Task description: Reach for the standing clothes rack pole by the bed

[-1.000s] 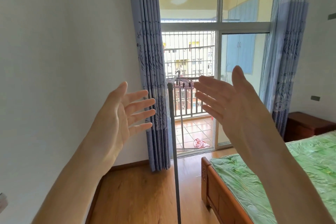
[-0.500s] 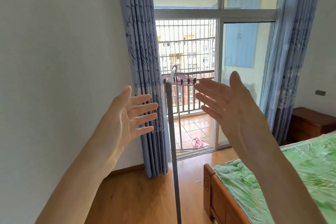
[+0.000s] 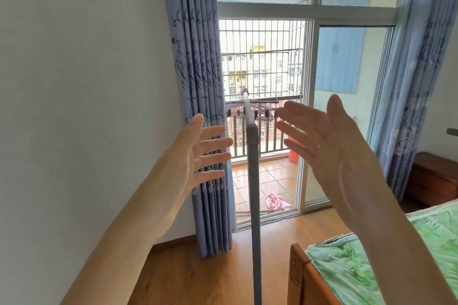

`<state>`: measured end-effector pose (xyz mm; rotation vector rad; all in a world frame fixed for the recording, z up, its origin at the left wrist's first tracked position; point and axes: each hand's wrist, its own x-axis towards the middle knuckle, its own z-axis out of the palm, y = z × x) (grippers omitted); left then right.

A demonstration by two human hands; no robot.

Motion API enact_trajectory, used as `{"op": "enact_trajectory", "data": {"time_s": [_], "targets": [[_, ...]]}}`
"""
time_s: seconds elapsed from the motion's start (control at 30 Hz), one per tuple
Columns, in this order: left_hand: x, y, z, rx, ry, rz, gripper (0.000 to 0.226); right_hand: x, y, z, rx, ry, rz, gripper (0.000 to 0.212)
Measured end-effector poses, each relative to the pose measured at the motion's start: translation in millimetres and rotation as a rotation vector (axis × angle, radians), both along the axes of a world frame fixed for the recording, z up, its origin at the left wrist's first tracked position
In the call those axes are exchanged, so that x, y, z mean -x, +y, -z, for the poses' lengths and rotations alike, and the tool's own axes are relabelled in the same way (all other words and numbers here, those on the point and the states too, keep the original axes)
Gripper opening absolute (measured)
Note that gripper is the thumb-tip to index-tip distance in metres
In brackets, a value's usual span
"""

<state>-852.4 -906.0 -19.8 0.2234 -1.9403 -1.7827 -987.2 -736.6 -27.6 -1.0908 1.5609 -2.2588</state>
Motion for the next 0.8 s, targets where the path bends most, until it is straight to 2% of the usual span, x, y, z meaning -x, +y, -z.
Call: {"op": "enact_trajectory", "data": {"time_s": [0.23,0.47,0.67,0.8], "targets": [[27,-109,10,-0.019,-0.033,0.092,0.066,7,-93,13,0.044,-0.015,0.101,0.057],[51,-224,6,-0.022,-0.033,0.224,0.066,-1,-197,10,0.1,-0.111,0.249,0.079],[75,-300,19,-0.058,-0.035,0.298,0.063,6,-264,16,0.072,-0.017,0.303,0.065],[102,-339,25,-0.108,-0.018,0.324,0.066,28,-297,16,0.059,-0.019,0.35,0.064]]}}
